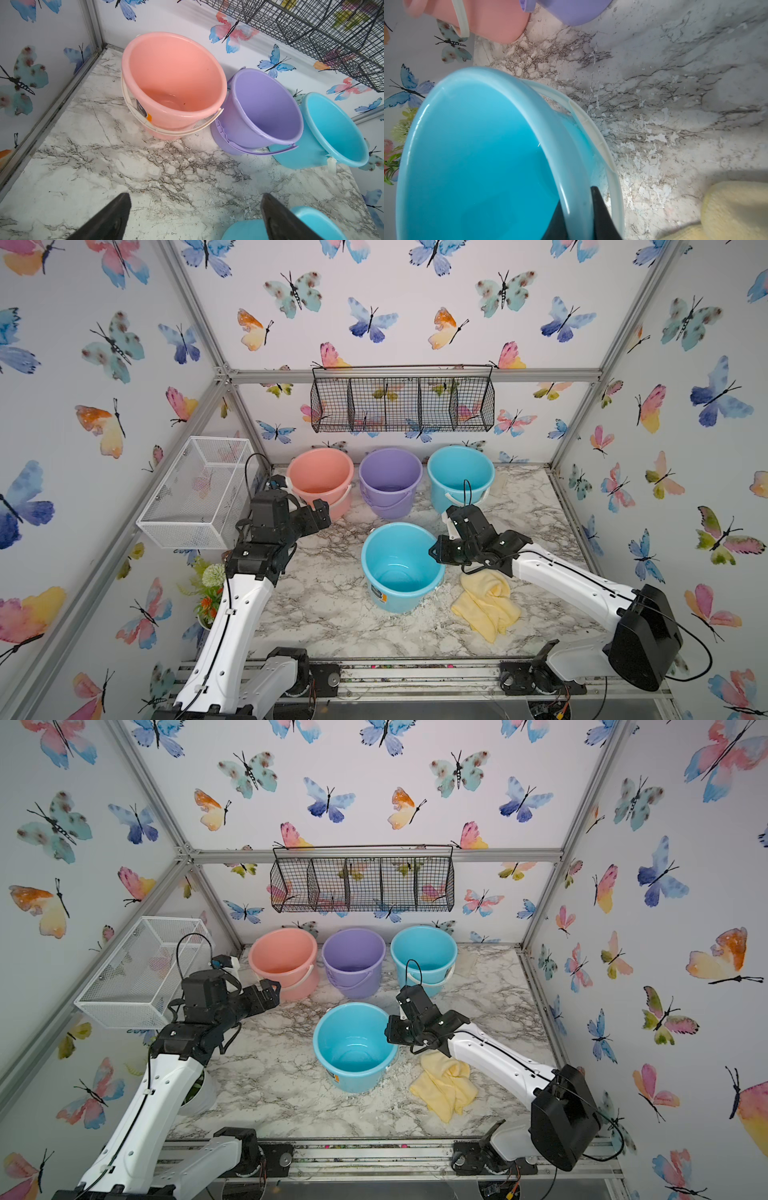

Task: Wipe the inside of the bucket with a cloth
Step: Place the bucket at the center of the board.

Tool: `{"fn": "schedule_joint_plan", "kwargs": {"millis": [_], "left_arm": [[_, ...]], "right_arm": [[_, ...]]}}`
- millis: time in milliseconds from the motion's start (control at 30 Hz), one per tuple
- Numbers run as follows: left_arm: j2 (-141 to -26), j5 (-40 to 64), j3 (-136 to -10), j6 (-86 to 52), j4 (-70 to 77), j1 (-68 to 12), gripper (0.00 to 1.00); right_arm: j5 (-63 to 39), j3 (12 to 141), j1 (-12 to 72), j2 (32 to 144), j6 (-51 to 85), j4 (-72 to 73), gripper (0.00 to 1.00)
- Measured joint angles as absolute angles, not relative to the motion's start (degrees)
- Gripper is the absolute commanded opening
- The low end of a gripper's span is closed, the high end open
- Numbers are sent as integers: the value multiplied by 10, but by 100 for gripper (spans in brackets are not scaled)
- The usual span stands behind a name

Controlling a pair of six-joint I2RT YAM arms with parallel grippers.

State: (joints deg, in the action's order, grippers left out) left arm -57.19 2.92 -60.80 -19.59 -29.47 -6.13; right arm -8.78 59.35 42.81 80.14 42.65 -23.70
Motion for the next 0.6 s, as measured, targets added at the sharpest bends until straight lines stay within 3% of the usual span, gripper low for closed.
{"fn": "schedule_joint_plan", "kwargs": {"millis": [233,600], "left_arm": [[-573,36,-610,-199,-294,-61,98],[-580,42,-613,-200,-290,-61,98]], "right_arm": [[-86,603,430,799,429,-235,39],[-63,685,431,786,424,-271,46]]}}
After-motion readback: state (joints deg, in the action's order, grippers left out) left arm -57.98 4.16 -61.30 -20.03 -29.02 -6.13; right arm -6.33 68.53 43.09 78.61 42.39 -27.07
